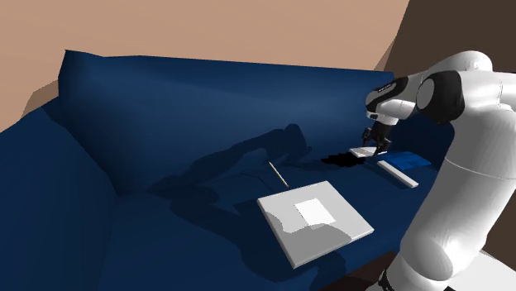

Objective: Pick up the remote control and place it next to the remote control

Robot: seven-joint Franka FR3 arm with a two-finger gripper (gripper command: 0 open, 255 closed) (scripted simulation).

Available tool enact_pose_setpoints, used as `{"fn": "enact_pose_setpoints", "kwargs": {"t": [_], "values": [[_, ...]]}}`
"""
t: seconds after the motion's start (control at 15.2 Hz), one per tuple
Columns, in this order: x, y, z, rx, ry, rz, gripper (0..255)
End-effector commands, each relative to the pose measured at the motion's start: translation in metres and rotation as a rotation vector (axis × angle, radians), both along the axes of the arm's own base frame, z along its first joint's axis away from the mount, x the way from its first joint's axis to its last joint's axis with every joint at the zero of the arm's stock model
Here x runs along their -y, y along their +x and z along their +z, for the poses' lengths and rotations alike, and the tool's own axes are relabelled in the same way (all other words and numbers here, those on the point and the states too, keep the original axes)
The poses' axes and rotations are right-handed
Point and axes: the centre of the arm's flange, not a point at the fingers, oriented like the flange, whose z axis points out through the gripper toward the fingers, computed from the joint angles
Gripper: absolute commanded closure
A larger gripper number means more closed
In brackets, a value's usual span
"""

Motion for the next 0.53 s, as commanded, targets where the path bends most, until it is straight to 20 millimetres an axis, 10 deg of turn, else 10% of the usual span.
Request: {"fn": "enact_pose_setpoints", "kwargs": {"t": [0.0,0.46], "values": [[0.018,-0.022,0.000,0.000,0.000,0.002,255],[0.073,-0.097,0.002,0.000,0.000,0.002,255]]}}
